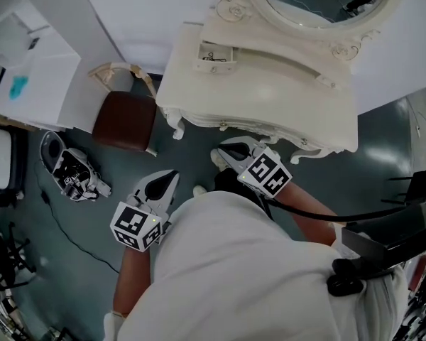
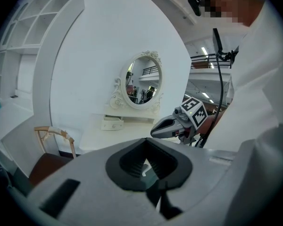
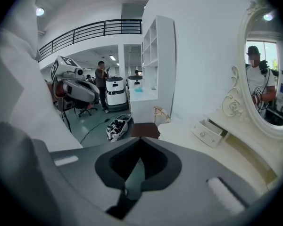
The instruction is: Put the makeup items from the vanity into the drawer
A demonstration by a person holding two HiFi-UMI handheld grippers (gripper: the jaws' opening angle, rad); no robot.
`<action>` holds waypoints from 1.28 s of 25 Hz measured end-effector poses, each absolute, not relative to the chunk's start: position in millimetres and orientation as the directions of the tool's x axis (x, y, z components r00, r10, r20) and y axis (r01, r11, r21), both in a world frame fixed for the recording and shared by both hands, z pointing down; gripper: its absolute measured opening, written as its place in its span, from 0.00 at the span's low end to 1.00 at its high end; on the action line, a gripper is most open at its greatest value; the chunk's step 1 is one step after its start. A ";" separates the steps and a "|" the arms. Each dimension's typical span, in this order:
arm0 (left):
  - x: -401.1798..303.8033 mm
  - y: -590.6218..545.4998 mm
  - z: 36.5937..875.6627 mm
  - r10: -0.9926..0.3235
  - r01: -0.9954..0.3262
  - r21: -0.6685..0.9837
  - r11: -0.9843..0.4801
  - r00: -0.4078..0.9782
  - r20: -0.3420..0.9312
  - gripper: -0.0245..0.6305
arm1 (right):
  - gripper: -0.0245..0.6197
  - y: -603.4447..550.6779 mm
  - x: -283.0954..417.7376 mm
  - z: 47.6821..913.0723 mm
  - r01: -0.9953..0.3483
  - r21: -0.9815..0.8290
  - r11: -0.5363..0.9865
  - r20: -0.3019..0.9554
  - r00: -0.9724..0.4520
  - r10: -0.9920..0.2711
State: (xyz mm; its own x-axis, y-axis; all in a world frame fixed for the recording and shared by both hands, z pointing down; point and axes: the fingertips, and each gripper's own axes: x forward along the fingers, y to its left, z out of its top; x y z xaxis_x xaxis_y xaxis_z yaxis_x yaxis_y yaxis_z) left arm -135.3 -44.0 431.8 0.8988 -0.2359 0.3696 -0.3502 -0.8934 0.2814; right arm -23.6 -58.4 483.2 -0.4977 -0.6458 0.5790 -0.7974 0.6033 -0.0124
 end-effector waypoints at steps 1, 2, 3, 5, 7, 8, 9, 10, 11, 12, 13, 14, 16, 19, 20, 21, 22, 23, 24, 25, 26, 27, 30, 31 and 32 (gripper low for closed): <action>-137.0 -42.3 432.7 -0.237 -0.352 0.279 -0.894 0.897 0.372 0.04 | 0.04 -57.8 -27.4 481.7 -0.793 -0.008 0.609 0.574 -0.502 -0.647; -138.3 -40.4 433.7 -0.238 -0.353 0.277 -0.894 0.897 0.373 0.04 | 0.04 -56.9 -30.6 480.4 -0.790 -0.005 0.614 0.570 -0.506 -0.647; -139.1 -38.5 434.6 -0.238 -0.353 0.277 -0.894 0.896 0.374 0.04 | 0.04 -55.4 -33.0 479.6 -0.787 -0.003 0.618 0.568 -0.510 -0.647; -140.1 -35.5 436.4 -0.235 -0.350 0.279 -0.894 0.897 0.375 0.04 | 0.04 -52.2 -36.3 478.6 -0.783 0.004 0.623 0.566 -0.512 -0.646; -140.5 -33.6 437.9 -0.233 -0.349 0.279 -0.895 0.897 0.375 0.04 | 0.04 -49.7 -38.7 478.0 -0.779 0.008 0.627 0.564 -0.514 -0.646; -140.1 -32.6 438.4 -0.233 -0.349 0.279 -0.895 0.897 0.375 0.04 | 0.04 -48.4 -39.5 477.8 -0.777 0.010 0.630 0.563 -0.516 -0.646; -139.3 -31.5 438.8 -0.233 -0.348 0.278 -0.895 0.897 0.375 0.04 | 0.04 -47.0 -39.8 477.7 -0.775 0.011 0.632 0.562 -0.518 -0.645; -138.3 -30.4 439.4 -0.232 -0.348 0.278 -0.895 0.898 0.375 0.04 | 0.04 -45.7 -39.7 477.7 -0.774 0.012 0.633 0.562 -0.519 -0.645; -137.3 -29.5 440.0 -0.232 -0.347 0.278 -0.896 0.898 0.375 0.04 | 0.04 -44.6 -39.5 477.7 -0.773 0.012 0.634 0.562 -0.520 -0.644; -136.9 -28.9 440.6 -0.232 -0.348 0.279 -0.895 0.898 0.375 0.04 | 0.04 -43.9 -39.6 477.9 -0.772 0.013 0.636 0.562 -0.520 -0.643; -136.8 -28.3 441.1 -0.232 -0.348 0.280 -0.895 0.898 0.374 0.04 | 0.04 -43.5 -40.1 478.2 -0.770 0.015 0.638 0.562 -0.521 -0.642; -137.1 -27.7 441.6 -0.232 -0.348 0.281 -0.894 0.898 0.374 0.04 | 0.04 -43.4 -40.7 478.5 -0.768 0.020 0.641 0.561 -0.522 -0.643; -137.4 -26.3 442.6 -0.230 -0.347 0.282 -0.894 0.898 0.375 0.04 | 0.04 -44.0 -41.7 478.5 -0.762 0.032 0.647 0.555 -0.524 -0.646; -136.0 -25.9 443.5 -0.225 -0.344 0.283 -0.895 0.897 0.380 0.04 | 0.04 -43.8 -41.6 477.2 -0.759 0.038 0.650 0.560 -0.523 -0.643; -135.3 -26.4 443.6 -0.224 -0.343 0.282 -0.896 0.897 0.380 0.04 | 0.04 -43.8 -41.6 476.5 -0.759 0.037 0.650 0.560 -0.523 -0.642; -134.7 -27.1 443.6 -0.223 -0.341 0.280 -0.897 0.898 0.380 0.04 | 0.04 -44.2 -41.6 475.9 -0.759 0.037 0.650 0.559 -0.524 -0.643; -134.1 -28.0 443.6 -0.222 -0.340 0.279 -0.898 0.898 0.380 0.04 | 0.04 -44.9 -41.7 475.5 -0.758 0.037 0.651 0.558 -0.525 -0.643; -133.3 -28.9 443.6 -0.221 -0.339 0.279 -0.899 0.898 0.380 0.04 | 0.04 -45.5 -41.7 475.4 -0.758 0.035 0.651 0.558 -0.526 -0.642; -132.4 -29.6 443.6 -0.219 -0.337 0.279 -0.899 0.898 0.381 0.04 | 0.04 -46.1 -41.6 475.6 -0.759 0.030 0.650 0.557 -0.527 -0.642; -131.6 -30.2 443.8 -0.217 -0.336 0.279 -0.900 0.899 0.381 0.04 | 0.04 -46.5 -41.6 475.7 -0.760 0.026 0.649 0.557 -0.528 -0.641; -131.0 -30.4 444.0 -0.215 -0.334 0.279 -0.900 0.899 0.382 0.04 | 0.04 -46.8 -41.6 475.8 -0.760 0.025 0.649 0.558 -0.528 -0.640; -130.8 -30.5 444.4 -0.214 -0.334 0.279 -0.900 0.899 0.383 0.04 | 0.04 -47.0 -41.5 476.0 -0.759 0.027 0.650 0.558 -0.528 -0.640; -130.4 -30.6 445.4 -0.212 -0.332 0.281 -0.900 0.899 0.383 0.04 | 0.04 -47.1 -40.3 476.6 -0.756 0.035 0.654 0.565 -0.525 -0.637; -130.2 -31.0 445.3 -0.211 -0.331 0.281 -0.901 0.899 0.383 0.04 | 0.04 -47.2 -39.7 476.4 -0.756 0.036 0.653 0.566 -0.523 -0.637; -129.9 -31.4 445.1 -0.210 -0.330 0.281 -0.901 0.899 0.384 0.04 | 0.04 -47.6 -39.3 476.2 -0.757 0.036 0.653 0.566 -0.523 -0.637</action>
